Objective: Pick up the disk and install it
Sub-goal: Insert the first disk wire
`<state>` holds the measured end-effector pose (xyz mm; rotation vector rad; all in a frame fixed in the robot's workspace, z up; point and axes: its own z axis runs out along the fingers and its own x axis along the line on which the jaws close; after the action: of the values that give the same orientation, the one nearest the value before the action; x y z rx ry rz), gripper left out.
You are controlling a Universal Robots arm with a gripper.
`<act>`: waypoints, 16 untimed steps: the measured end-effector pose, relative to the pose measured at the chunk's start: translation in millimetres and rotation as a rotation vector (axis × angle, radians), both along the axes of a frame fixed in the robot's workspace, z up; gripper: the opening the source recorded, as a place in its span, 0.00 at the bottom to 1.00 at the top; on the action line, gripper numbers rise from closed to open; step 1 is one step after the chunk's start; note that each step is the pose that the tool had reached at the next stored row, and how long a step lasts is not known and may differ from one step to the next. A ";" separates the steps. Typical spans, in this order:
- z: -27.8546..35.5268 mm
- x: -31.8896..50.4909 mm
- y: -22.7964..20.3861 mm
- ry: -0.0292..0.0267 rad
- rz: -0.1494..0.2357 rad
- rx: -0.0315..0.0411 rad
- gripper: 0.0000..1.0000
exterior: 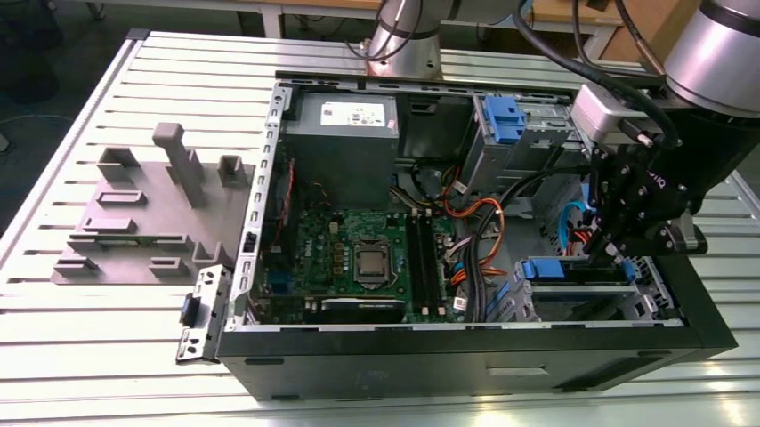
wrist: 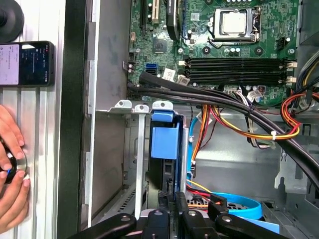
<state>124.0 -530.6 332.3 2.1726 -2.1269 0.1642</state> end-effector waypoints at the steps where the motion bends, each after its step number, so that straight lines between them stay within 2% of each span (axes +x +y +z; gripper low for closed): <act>1: 0.0 0.1 0.0 0.0000 -0.001 -0.0001 0.16; 16: 0.6 0.5 0.0 0.0000 -0.007 0.0003 0.16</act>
<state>124.5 -530.6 333.0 2.1655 -2.1339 0.1634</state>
